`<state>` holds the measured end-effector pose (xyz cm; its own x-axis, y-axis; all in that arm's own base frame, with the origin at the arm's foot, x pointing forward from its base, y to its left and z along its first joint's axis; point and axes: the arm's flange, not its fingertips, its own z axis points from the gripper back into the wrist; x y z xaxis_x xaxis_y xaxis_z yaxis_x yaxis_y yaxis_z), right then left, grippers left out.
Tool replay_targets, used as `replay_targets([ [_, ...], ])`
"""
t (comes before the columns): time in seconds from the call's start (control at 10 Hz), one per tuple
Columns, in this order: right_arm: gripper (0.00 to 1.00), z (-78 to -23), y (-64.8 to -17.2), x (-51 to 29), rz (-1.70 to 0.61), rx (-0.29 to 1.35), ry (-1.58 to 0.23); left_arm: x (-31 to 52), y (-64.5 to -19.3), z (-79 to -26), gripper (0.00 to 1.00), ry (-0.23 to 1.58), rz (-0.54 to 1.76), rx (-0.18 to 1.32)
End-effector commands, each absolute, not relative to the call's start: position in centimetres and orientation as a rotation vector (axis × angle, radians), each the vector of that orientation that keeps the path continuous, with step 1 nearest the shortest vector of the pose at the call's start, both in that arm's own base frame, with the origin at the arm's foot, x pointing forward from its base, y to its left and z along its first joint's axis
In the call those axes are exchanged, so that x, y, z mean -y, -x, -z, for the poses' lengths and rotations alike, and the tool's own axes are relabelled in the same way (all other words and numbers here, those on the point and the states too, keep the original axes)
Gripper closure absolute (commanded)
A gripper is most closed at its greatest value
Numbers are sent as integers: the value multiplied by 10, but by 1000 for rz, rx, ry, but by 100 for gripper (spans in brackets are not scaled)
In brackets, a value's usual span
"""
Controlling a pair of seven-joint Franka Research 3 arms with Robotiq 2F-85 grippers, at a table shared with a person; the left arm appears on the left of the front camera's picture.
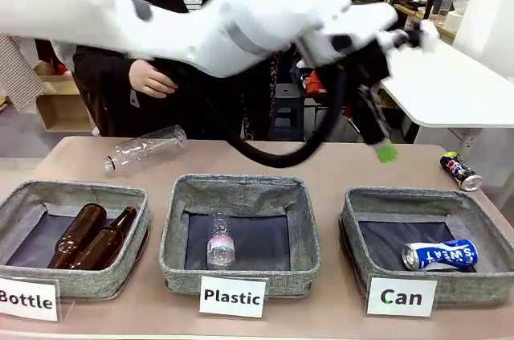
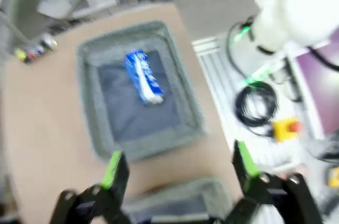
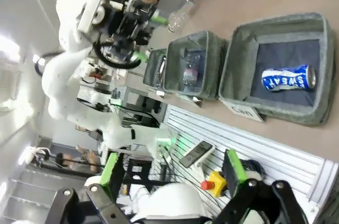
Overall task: Sort the can waste into the basket.
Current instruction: Pick up the can waste from the table and place it in the right Fabric basket.
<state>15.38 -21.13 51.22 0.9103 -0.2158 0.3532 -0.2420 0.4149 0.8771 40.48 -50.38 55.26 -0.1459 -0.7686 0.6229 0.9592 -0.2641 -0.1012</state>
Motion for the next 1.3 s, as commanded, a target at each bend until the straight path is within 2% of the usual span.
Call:
replay_targets([
  [0.0, 0, -518, -194, 179, 33, 405, -1186, 386, -376, -578, 0, 838, 1637, 329],
  [0.1, 0, -521, -212, 157, 32, 388, -1197, 345, -370, -582, 0, 922, 1606, 306],
  [0.2, 0, -524, -227, 130, 2, 362, -1219, 307, -367, -584, 0, 936, 1550, 356],
  [0.3, 0, -525, -245, 100, -15, 348, -1206, 263, -364, -587, 0, 1039, 1511, 353],
  [0.6, 0, -517, -275, 19, -57, 267, -1176, 94, -359, -575, 0, 1159, 1219, 505],
  [0.9, 0, -516, -301, -20, 77, 109, -1397, -39, -388, -498, 0, 1386, 804, 578],
  [1.0, 0, -509, -309, -27, 112, 48, -1440, -74, -396, -467, 0, 1400, 624, 608],
  [1.1, 0, -500, -317, -30, 136, 29, -1480, -108, -402, -438, 0, 1341, 421, 626],
  [1.2, 0, -494, -325, -29, 133, 48, -1519, -141, -400, -417, 0, 1347, 323, 643],
])
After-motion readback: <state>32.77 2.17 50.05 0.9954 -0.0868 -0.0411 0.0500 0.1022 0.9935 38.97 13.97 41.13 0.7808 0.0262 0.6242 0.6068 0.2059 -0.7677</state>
